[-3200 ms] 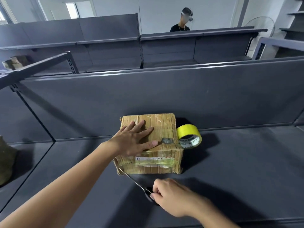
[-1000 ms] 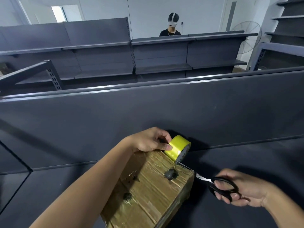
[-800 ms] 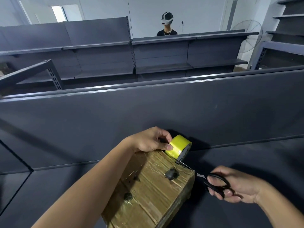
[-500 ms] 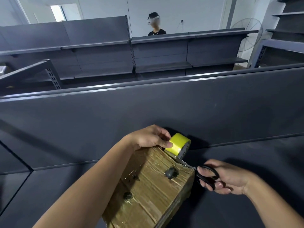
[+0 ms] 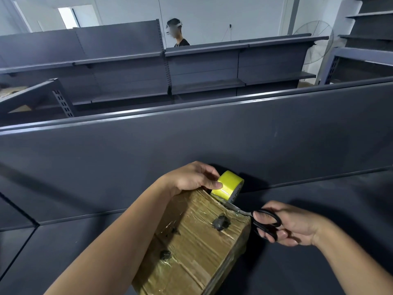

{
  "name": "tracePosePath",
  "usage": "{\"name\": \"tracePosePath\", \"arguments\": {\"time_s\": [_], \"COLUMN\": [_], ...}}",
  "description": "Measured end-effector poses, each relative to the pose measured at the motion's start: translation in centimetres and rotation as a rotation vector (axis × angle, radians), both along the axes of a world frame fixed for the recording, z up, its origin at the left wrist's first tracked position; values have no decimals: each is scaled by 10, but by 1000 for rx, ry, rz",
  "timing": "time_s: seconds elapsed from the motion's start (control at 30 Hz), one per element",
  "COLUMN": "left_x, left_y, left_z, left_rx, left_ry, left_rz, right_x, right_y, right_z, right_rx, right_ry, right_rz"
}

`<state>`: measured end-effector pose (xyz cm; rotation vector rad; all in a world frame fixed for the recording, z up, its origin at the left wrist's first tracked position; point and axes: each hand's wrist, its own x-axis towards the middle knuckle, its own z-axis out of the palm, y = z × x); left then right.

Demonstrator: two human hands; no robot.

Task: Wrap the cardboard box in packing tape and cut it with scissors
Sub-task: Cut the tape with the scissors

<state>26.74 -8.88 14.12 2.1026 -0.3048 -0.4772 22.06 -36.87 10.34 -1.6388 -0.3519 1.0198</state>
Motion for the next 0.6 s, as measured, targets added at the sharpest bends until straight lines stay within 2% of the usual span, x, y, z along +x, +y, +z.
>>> {"name": "tracePosePath", "arguments": {"time_s": [0.6], "left_x": [2], "left_y": [0], "left_z": [-5], "left_rx": [22], "left_ry": [-50], "left_rz": [38], "right_x": [6], "right_y": [13], "right_z": [3], "right_rx": [-42], "right_ry": [-54], "right_rz": [6]}}
